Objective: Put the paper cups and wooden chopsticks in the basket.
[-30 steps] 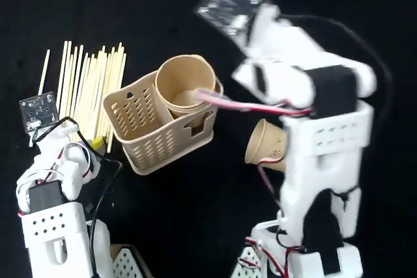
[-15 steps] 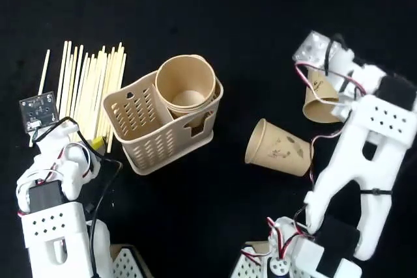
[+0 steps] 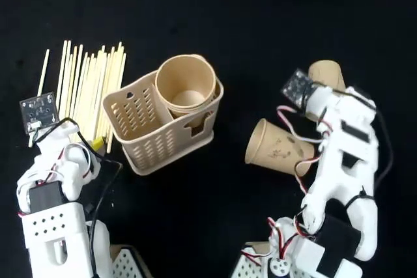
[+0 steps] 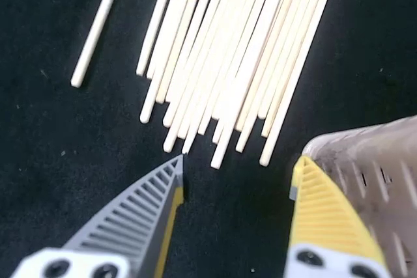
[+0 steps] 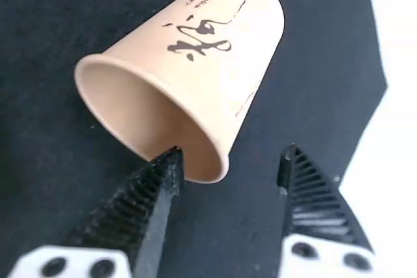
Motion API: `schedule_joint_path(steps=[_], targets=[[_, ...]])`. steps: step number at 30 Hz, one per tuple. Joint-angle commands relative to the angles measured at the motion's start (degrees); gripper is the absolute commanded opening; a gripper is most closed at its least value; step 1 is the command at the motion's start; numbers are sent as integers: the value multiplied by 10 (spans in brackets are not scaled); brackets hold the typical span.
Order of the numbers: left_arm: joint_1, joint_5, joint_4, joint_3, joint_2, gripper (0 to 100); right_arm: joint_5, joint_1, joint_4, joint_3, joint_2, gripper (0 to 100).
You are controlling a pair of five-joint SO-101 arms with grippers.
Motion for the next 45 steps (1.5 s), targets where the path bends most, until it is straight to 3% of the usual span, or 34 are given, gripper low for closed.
schedule_joint_path(steps=[1, 8, 17, 34, 39, 45], targets=[[1, 6, -13, -2, -3, 263, 4, -16, -97, 31, -15, 233], [1, 6, -13, -2, -3, 263, -25, -43, -144, 63, -15, 10], [1, 6, -13, -2, -3, 263, -110, -27, -127, 28, -22, 11], [1, 6, -13, -2, -3, 263, -384, -18, 403, -398, -19, 11], [0, 6, -13, -2, -3, 263, -437, -52, 528, -533, -21, 11], [0, 6, -11, -3, -3, 263, -484, -148, 658, -684, -21, 11]])
